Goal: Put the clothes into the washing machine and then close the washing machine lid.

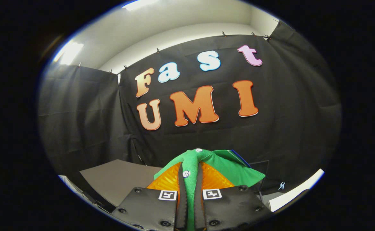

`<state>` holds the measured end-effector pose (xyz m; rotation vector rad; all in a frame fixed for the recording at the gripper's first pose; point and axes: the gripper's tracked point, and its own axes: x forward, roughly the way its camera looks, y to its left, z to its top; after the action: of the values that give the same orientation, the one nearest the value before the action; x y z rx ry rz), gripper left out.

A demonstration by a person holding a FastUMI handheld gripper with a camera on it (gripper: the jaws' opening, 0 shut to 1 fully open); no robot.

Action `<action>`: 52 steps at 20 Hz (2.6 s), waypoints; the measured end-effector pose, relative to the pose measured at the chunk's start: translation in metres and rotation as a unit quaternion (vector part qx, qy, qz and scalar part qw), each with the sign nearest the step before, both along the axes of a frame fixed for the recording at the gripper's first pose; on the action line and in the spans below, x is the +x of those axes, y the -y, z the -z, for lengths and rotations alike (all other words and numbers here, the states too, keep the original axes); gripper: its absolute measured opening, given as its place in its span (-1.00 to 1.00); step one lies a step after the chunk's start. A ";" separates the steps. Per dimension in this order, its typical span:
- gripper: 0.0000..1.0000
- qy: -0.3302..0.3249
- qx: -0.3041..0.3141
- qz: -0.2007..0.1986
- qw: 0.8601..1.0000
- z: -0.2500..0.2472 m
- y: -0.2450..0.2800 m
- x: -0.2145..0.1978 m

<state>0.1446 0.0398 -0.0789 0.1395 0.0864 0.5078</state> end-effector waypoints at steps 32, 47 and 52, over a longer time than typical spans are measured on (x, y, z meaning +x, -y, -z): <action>-0.68 -0.395 -0.094 0.027 0.913 0.410 0.015 0.079; -0.67 -0.466 -0.165 0.045 0.868 0.467 0.008 0.096; -0.58 -0.477 -0.176 0.046 0.860 0.473 0.009 0.094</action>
<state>0.2386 0.0307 -0.5519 0.0235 1.1394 0.2773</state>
